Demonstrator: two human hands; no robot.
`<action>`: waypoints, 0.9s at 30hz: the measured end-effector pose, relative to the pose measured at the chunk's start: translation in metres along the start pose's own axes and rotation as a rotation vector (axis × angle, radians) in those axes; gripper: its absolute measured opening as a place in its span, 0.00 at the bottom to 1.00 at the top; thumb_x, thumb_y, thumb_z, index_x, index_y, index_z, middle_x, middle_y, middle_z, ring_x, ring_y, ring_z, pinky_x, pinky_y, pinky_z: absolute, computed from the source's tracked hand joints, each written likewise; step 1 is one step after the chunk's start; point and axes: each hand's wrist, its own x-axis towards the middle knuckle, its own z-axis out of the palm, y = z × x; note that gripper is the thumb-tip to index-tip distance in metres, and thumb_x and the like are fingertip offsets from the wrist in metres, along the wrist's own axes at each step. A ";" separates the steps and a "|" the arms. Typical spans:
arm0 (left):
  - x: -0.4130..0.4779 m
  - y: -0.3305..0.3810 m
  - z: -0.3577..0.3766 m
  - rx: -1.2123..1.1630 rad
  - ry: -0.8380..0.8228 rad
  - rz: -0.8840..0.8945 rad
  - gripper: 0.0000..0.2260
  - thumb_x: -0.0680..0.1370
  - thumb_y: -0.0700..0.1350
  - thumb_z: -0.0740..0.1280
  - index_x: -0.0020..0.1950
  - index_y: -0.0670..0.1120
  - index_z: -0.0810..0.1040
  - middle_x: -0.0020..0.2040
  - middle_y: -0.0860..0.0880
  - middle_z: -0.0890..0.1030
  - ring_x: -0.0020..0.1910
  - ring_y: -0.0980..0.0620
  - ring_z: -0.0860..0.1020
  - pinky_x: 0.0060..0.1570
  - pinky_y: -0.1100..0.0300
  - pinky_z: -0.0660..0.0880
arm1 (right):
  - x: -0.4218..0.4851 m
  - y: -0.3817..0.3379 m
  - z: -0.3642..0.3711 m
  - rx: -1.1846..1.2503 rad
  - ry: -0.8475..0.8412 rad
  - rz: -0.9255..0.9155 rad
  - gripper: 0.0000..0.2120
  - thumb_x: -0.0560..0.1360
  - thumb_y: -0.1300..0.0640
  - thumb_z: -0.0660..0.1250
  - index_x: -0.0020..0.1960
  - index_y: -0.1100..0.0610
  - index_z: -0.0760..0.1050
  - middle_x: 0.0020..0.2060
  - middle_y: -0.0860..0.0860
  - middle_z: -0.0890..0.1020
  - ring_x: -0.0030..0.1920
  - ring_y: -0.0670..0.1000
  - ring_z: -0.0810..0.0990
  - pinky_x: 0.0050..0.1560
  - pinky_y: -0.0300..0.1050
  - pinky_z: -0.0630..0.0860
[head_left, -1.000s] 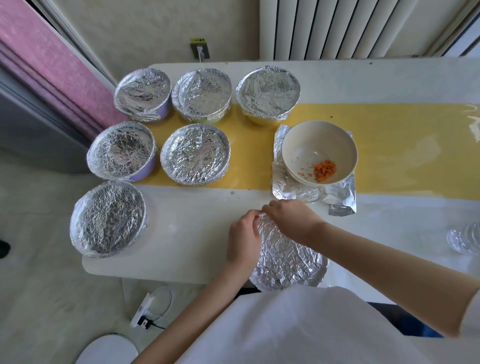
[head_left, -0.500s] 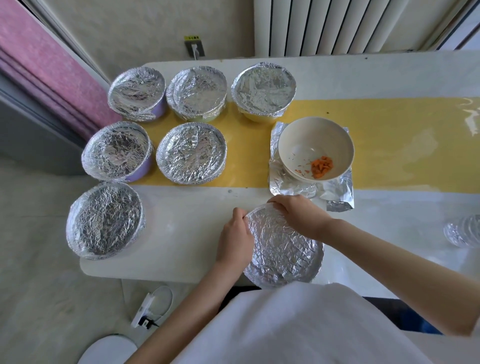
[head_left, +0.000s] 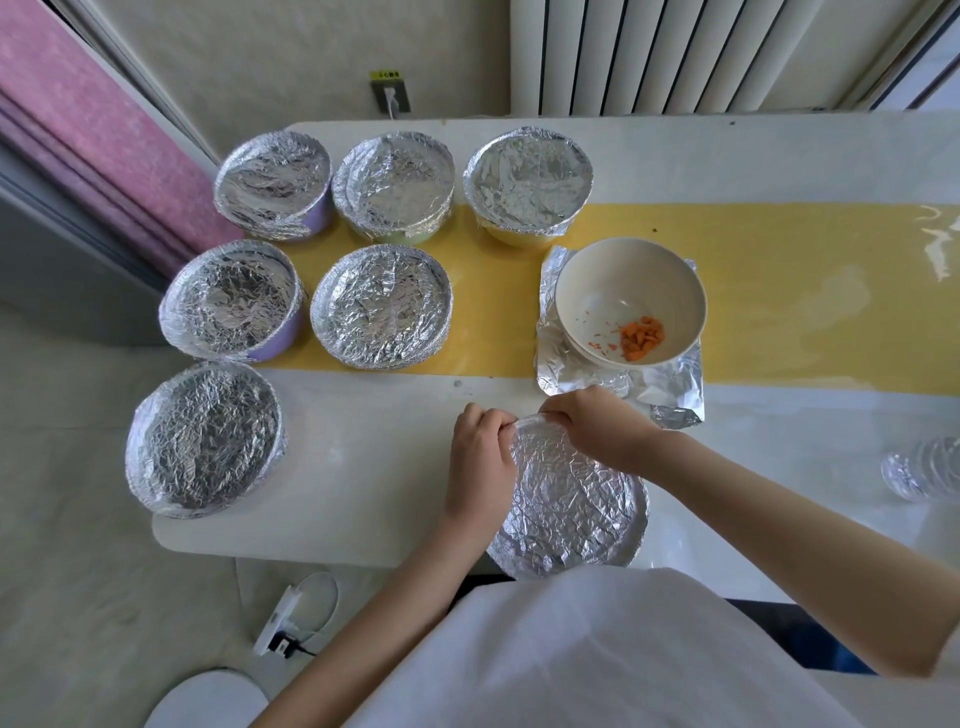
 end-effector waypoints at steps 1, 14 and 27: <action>0.000 0.001 0.000 0.002 0.001 -0.001 0.06 0.78 0.35 0.62 0.47 0.38 0.78 0.43 0.49 0.69 0.43 0.45 0.73 0.45 0.55 0.71 | 0.000 0.000 -0.002 -0.011 -0.029 0.011 0.12 0.80 0.63 0.55 0.46 0.58 0.77 0.36 0.54 0.77 0.37 0.55 0.74 0.39 0.46 0.69; -0.004 0.008 -0.001 0.004 0.039 0.059 0.06 0.78 0.36 0.62 0.49 0.39 0.79 0.44 0.46 0.72 0.44 0.47 0.73 0.44 0.51 0.74 | 0.003 -0.006 -0.006 0.210 -0.093 0.047 0.14 0.81 0.57 0.56 0.58 0.60 0.78 0.44 0.53 0.80 0.40 0.48 0.75 0.39 0.37 0.68; -0.003 0.004 0.000 -0.057 0.022 -0.044 0.06 0.75 0.37 0.68 0.52 0.41 0.77 0.45 0.46 0.78 0.44 0.48 0.77 0.47 0.55 0.74 | -0.001 -0.008 0.001 -0.100 0.114 -0.160 0.10 0.79 0.59 0.62 0.56 0.55 0.80 0.46 0.53 0.83 0.44 0.55 0.80 0.42 0.45 0.73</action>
